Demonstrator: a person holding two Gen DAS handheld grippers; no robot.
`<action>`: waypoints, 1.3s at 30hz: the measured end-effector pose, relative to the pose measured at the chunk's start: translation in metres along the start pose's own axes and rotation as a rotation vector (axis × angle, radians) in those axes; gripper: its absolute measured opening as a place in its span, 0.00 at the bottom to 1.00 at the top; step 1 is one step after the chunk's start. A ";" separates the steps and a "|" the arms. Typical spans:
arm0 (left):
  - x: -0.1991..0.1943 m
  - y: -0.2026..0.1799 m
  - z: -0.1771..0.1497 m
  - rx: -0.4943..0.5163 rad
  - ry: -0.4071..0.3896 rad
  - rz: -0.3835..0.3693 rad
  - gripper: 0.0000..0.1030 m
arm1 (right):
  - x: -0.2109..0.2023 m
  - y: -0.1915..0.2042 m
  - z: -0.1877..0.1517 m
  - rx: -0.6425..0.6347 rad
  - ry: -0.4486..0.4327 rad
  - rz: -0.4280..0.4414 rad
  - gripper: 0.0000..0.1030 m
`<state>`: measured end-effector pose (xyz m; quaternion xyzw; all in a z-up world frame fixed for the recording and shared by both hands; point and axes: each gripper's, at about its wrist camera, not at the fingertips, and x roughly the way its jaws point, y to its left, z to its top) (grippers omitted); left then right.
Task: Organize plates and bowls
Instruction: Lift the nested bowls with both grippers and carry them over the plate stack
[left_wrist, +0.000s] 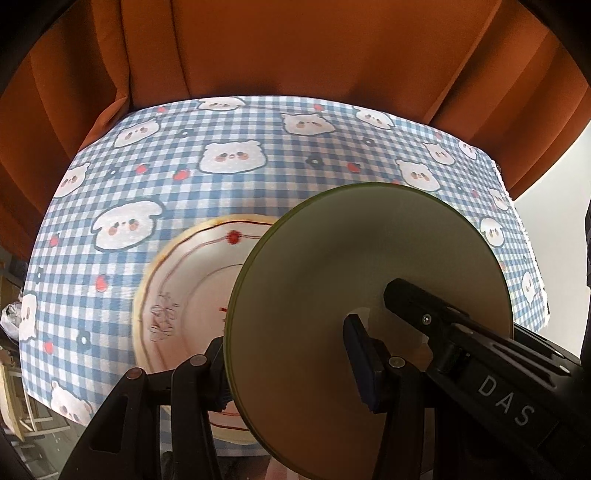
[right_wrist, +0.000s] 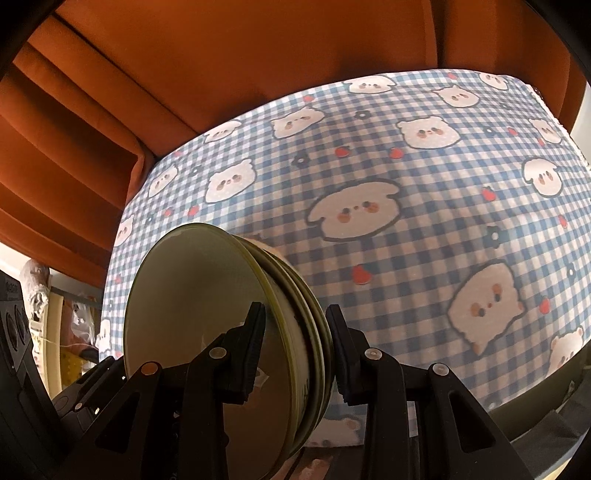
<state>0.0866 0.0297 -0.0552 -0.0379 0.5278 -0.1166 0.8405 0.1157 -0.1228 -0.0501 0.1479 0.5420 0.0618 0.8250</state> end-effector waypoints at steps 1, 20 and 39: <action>0.000 0.006 0.000 0.000 0.001 -0.001 0.49 | 0.002 0.005 0.000 -0.001 0.000 -0.002 0.36; 0.015 0.079 -0.001 0.025 0.083 -0.019 0.49 | 0.049 0.068 -0.015 0.054 0.051 -0.029 0.36; 0.028 0.075 0.018 0.113 0.058 -0.018 0.49 | 0.063 0.067 0.000 0.074 0.058 -0.087 0.36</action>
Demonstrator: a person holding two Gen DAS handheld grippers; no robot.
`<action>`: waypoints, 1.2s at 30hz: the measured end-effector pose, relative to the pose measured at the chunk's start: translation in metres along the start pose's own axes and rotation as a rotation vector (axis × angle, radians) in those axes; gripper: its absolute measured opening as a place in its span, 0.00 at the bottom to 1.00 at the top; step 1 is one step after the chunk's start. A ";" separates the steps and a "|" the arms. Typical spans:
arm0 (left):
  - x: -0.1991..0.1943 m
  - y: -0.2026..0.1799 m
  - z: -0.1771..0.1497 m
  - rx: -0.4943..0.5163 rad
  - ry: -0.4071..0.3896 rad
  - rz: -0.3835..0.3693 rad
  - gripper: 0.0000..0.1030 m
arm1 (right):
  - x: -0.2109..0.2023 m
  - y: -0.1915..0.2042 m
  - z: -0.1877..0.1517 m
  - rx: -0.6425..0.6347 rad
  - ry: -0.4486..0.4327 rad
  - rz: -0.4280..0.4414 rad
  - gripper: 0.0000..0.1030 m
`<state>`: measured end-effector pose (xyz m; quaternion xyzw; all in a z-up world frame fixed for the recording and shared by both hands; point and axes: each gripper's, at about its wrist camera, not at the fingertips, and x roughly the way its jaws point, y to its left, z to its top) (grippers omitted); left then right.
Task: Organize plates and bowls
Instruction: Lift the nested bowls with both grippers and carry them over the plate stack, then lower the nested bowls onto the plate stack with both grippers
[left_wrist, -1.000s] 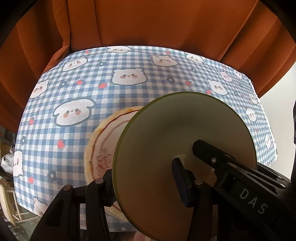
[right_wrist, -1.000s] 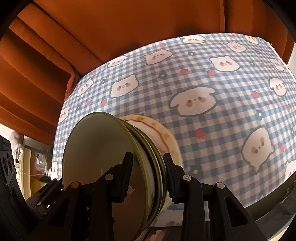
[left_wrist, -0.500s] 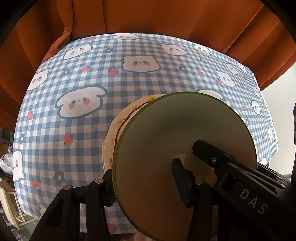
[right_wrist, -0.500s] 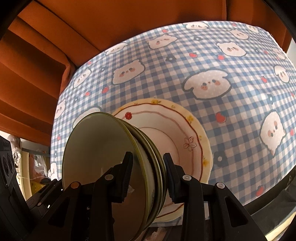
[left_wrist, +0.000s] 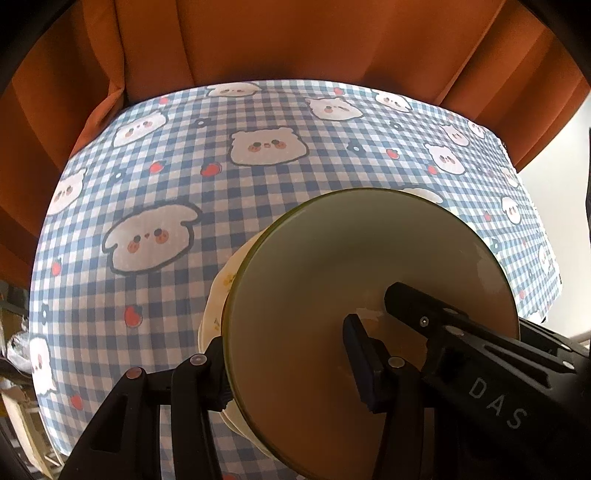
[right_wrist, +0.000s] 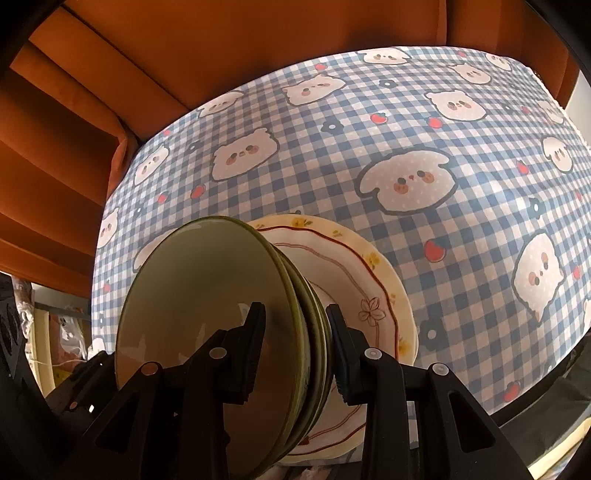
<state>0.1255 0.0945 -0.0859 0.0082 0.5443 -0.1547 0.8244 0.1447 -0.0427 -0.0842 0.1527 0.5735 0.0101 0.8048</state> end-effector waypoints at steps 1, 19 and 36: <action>0.000 0.000 -0.001 0.005 -0.002 0.000 0.49 | 0.000 0.000 0.000 -0.001 0.001 -0.003 0.36; -0.008 0.007 -0.024 -0.069 -0.094 -0.039 0.61 | -0.009 0.009 -0.019 -0.069 -0.072 -0.071 0.38; -0.066 -0.009 -0.064 -0.146 -0.396 0.204 0.76 | -0.059 -0.002 -0.045 -0.211 -0.249 0.075 0.64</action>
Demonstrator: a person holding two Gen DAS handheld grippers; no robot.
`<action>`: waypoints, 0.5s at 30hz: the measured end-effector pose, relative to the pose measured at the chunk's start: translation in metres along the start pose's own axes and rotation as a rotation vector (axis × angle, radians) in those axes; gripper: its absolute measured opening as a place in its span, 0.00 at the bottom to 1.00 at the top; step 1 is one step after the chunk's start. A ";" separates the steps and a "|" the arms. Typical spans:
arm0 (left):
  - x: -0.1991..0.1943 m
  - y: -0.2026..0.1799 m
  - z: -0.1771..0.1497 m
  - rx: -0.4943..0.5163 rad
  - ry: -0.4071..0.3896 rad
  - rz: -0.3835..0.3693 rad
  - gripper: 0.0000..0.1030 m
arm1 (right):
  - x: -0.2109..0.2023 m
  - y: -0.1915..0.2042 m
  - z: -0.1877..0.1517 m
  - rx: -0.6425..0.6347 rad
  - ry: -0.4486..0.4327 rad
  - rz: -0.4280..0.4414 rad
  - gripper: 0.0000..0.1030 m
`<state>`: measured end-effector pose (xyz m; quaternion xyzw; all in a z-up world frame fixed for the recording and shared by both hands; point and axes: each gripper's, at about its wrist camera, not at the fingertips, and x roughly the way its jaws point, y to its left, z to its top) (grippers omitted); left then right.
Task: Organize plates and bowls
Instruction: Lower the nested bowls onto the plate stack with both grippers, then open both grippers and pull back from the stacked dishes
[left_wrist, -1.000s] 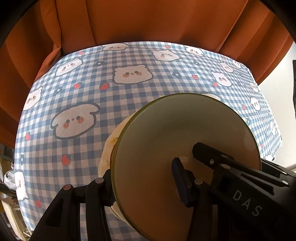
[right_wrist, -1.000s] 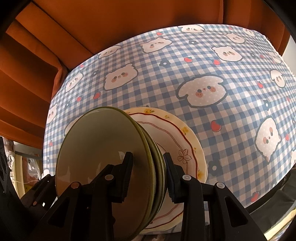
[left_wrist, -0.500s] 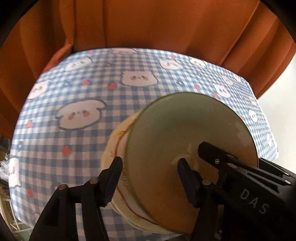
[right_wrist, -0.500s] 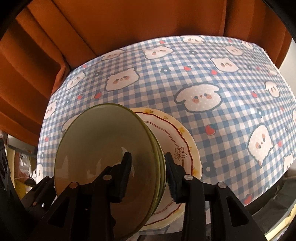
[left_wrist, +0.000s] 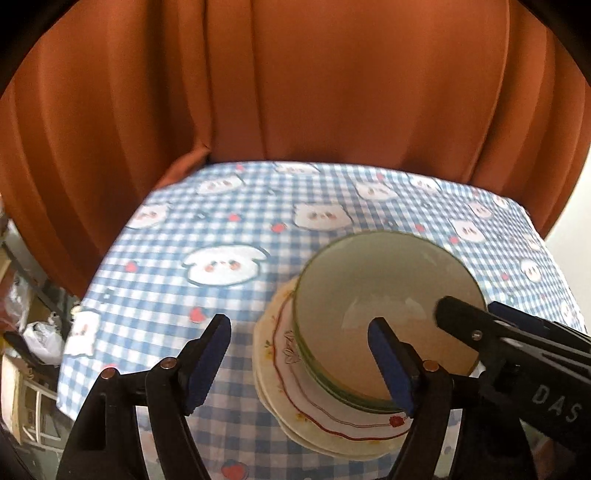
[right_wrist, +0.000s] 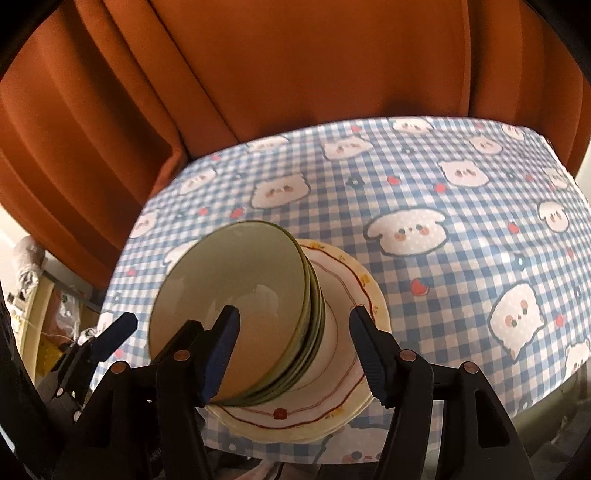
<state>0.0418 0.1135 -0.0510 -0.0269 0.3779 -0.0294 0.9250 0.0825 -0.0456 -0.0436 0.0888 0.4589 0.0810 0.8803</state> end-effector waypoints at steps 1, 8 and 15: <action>-0.004 -0.001 0.000 -0.009 -0.012 0.005 0.76 | -0.005 0.000 -0.001 -0.010 -0.016 0.005 0.64; -0.043 -0.015 -0.013 -0.019 -0.128 0.035 0.83 | -0.050 -0.017 -0.016 -0.046 -0.140 0.031 0.73; -0.064 -0.043 -0.042 -0.009 -0.177 0.012 0.88 | -0.078 -0.045 -0.041 -0.059 -0.206 0.019 0.75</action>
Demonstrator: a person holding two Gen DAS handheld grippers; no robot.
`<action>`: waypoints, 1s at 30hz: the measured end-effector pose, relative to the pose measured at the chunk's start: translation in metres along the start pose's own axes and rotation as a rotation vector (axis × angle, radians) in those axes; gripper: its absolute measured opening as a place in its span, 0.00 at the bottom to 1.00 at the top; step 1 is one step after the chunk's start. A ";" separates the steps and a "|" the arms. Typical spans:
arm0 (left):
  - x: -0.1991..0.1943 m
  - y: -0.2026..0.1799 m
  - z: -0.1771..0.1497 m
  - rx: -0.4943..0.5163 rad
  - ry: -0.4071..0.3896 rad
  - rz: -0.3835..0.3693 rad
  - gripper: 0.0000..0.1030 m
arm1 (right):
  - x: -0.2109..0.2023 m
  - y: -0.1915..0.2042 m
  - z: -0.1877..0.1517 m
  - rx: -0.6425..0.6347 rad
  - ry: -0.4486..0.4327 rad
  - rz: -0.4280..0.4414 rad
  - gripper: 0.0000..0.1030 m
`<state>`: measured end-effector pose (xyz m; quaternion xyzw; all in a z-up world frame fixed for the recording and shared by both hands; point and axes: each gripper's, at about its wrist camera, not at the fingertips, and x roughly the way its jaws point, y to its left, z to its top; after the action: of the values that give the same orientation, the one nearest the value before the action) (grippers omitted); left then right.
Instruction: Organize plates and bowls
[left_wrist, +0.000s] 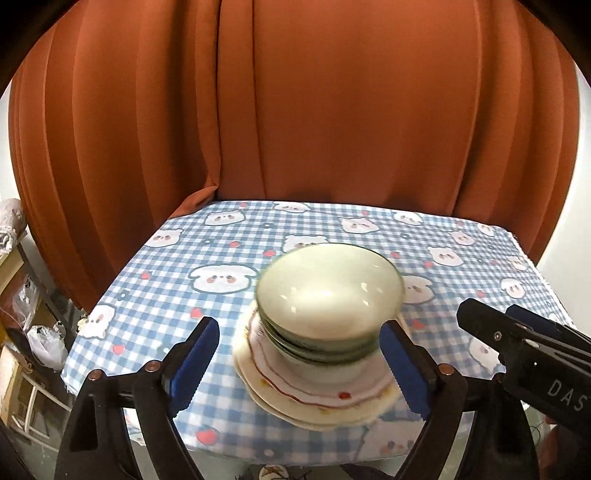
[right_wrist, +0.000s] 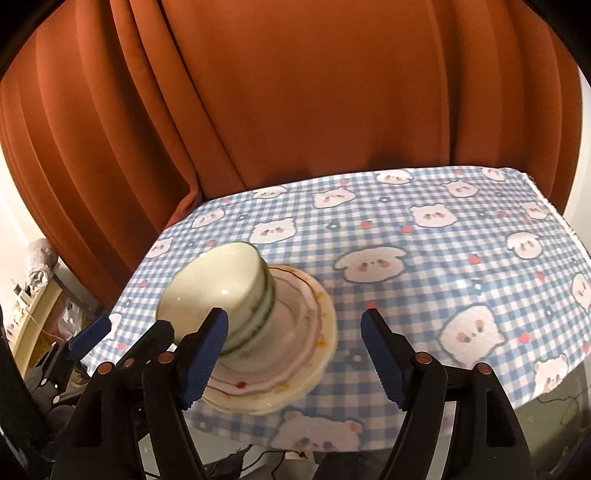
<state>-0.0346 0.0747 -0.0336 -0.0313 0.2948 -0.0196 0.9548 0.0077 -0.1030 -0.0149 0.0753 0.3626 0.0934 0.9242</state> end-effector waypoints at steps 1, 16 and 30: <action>-0.002 -0.003 -0.003 0.004 -0.004 0.001 0.89 | -0.005 -0.004 -0.003 -0.002 -0.008 -0.005 0.75; -0.033 -0.047 -0.049 0.021 -0.004 -0.035 0.92 | -0.059 -0.056 -0.058 -0.006 -0.083 -0.123 0.81; -0.047 -0.054 -0.053 0.008 -0.029 -0.019 0.92 | -0.075 -0.065 -0.067 -0.032 -0.115 -0.139 0.82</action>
<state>-0.1040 0.0214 -0.0470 -0.0309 0.2804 -0.0295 0.9589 -0.0842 -0.1781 -0.0278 0.0403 0.3119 0.0302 0.9488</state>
